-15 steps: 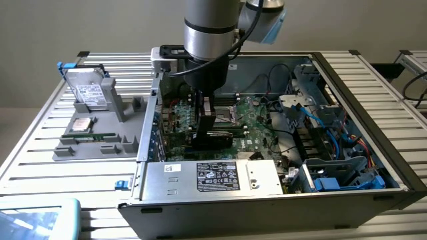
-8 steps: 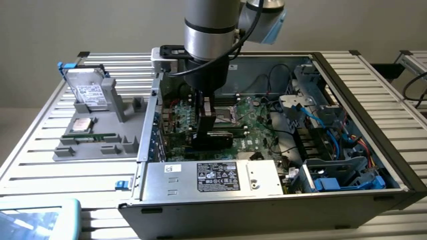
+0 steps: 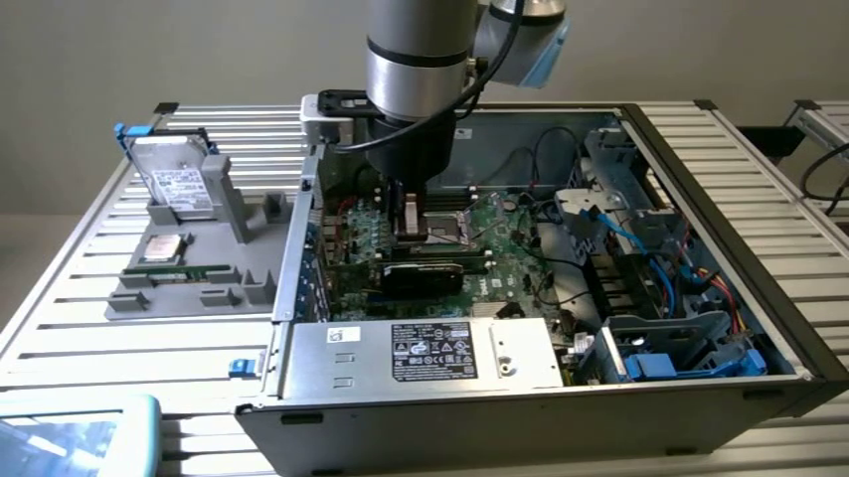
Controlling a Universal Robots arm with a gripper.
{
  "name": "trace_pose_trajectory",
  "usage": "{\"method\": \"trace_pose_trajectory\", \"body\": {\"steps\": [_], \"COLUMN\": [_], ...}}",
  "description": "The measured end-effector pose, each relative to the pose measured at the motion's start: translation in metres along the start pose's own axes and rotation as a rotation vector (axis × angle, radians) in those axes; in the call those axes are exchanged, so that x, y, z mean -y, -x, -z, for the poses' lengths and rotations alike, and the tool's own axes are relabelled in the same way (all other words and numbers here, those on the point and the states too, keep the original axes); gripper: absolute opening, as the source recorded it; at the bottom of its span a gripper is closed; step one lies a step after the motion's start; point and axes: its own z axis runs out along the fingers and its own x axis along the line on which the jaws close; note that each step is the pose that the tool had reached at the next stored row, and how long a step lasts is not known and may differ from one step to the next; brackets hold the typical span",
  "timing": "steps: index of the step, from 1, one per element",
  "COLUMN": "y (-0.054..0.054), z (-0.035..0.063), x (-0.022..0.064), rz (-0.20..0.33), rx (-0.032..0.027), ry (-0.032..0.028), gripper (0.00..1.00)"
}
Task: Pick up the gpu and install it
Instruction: 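Press down on the gpu until it lock into place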
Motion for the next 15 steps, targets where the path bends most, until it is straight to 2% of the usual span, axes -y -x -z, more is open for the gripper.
{"method": "trace_pose_trajectory", "body": {"steps": [1,3,5,6,12,13,15], "y": [0.0,0.0,0.0,0.0,0.003,0.003,0.005], "z": [0.0,0.0,-0.0001,-0.0005,-0.0042,-0.0051,-0.0073], "x": [0.0,0.0,-0.0015,-0.0039,-0.0156,-0.0175,-0.0215], "rz": [0.0,0.0,0.0,0.0,-0.002,-0.002,-0.003], "rx": [-0.0001,0.0,-0.0006,-0.0017,-0.0055,-0.0059,-0.0069], "ry": [0.0,0.0,-0.0014,-0.0073,-0.0551,-0.0602,-0.0668], "gripper": [0.19,0.11,0.11,0.11,0.11,0.11,0.11]}}
